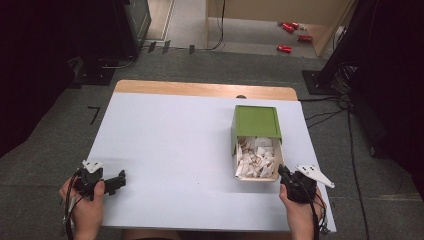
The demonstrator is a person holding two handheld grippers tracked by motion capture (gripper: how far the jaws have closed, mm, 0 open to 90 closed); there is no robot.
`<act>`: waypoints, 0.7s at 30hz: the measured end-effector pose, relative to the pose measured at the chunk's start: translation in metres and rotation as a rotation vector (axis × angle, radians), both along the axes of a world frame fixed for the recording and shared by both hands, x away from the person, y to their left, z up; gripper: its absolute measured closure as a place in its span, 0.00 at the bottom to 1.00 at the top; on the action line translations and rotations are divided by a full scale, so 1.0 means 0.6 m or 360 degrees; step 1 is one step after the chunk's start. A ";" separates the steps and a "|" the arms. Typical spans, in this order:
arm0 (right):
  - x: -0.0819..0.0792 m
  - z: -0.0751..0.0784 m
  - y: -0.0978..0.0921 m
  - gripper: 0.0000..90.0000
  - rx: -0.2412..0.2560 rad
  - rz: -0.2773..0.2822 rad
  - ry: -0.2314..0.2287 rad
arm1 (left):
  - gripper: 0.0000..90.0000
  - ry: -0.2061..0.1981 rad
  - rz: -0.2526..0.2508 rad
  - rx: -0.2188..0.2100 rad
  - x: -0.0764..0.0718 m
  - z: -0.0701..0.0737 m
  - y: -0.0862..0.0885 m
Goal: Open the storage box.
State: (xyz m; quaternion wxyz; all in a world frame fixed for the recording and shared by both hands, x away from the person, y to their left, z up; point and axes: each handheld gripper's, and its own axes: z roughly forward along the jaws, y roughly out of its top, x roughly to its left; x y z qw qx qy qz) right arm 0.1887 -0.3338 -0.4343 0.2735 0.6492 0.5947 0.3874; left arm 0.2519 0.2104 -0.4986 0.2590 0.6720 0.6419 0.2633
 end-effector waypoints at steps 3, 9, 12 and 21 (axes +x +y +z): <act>-0.006 -0.001 0.000 1.00 0.0006 0.0000 0.0002 | 0.00 0.0000 0.0001 -0.0001 0.000 0.000 0.000; -0.016 -0.001 -0.002 1.00 0.0008 0.0008 -0.0001 | 0.00 0.0003 0.0000 -0.0001 0.000 0.000 0.000; -0.021 -0.001 -0.003 1.00 0.0013 0.0009 0.0006 | 0.00 0.0001 0.0001 -0.0001 0.000 0.000 0.000; -0.034 -0.001 -0.002 0.99 0.0015 0.0022 0.0015 | 0.00 0.0001 0.0000 -0.0001 0.000 0.000 0.000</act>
